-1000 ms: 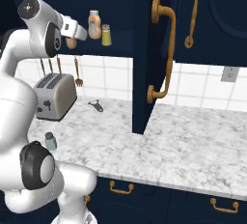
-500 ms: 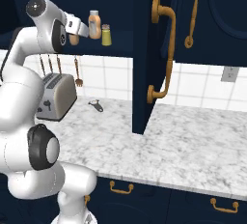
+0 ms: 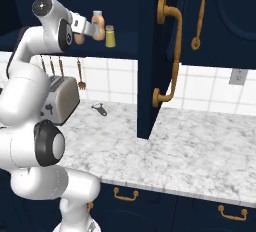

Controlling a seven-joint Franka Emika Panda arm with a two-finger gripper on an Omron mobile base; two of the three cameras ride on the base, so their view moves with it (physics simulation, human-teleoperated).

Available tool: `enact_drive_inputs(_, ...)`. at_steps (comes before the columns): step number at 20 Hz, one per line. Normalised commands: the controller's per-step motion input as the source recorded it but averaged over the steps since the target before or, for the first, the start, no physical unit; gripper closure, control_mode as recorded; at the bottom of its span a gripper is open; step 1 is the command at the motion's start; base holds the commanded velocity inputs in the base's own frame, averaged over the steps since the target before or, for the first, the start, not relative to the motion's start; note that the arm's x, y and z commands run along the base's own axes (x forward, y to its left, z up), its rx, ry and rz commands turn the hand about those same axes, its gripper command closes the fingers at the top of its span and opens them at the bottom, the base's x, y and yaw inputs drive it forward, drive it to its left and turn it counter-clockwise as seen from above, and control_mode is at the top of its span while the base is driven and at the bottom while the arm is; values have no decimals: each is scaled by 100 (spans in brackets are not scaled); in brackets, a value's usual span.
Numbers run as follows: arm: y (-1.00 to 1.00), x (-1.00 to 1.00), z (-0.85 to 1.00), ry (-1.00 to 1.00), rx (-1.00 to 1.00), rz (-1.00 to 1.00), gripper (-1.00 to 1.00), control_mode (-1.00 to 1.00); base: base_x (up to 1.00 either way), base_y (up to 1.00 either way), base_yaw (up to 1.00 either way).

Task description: Put the shaker and condiment bottle from the counter next to their counterparts in the cabinet.

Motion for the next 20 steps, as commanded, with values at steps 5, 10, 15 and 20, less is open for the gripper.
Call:
enact_drive_inputs(5, 1, 17, 0, -3, 0, 0, 100, -100, 0, 0, 0)
enact_drive_inputs(10, 2, 15, -2, -3, 0, 0, 100, -100, 0, 0, 0)
enact_drive_inputs(15, 1, 5, -7, -6, 0, 0, -100, -100, 0, 0, 0)
enact_drive_inputs(20, 0, 0, -1, -5, 0, 0, -100, -100, 0, 0, 0)
